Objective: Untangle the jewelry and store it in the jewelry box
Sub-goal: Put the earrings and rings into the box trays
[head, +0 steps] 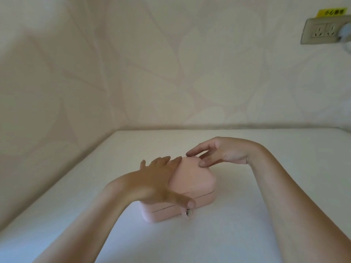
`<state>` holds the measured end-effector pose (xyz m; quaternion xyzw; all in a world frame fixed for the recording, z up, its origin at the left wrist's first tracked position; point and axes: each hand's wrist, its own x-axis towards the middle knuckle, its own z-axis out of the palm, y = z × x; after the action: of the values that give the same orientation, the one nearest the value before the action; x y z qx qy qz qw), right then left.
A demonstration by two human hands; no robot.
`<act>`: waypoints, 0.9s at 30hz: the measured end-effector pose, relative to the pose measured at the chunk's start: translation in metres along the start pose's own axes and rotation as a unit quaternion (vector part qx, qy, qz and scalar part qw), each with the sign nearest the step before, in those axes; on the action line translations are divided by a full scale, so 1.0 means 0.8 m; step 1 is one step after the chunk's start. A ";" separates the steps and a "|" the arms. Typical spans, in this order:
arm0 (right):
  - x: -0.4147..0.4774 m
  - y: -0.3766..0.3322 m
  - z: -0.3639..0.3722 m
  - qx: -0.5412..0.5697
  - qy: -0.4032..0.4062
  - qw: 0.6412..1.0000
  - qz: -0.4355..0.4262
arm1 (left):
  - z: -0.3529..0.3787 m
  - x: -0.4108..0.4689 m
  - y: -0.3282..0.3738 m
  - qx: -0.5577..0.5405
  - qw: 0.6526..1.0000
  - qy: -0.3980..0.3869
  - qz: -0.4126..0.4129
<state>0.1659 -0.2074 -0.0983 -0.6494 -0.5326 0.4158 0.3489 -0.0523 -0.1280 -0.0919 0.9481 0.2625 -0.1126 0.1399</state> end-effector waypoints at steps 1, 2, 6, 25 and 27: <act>0.001 -0.001 0.003 0.005 -0.009 1.000 0.004 | 0.003 0.001 0.002 0.005 1.000 -0.001 -0.002; 0.002 -0.002 0.006 0.006 -0.013 1.000 0.006 | 0.004 0.002 0.004 0.010 1.000 0.001 -0.002; 0.001 -0.006 0.009 0.007 -0.015 1.000 0.010 | 0.008 0.010 0.003 0.033 0.999 0.010 -0.004; 0.002 0.000 0.006 0.021 -0.019 1.000 0.003 | 0.025 0.021 0.012 0.116 0.992 0.055 -0.008; 0.005 0.003 0.007 0.027 -0.008 1.000 0.000 | 0.022 0.020 0.011 0.099 0.993 0.056 -0.008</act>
<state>0.1620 -0.2041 -0.1030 -0.6365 -0.5239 0.4350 0.3622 -0.0366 -0.1338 -0.1112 0.9600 0.2651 -0.0858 0.0293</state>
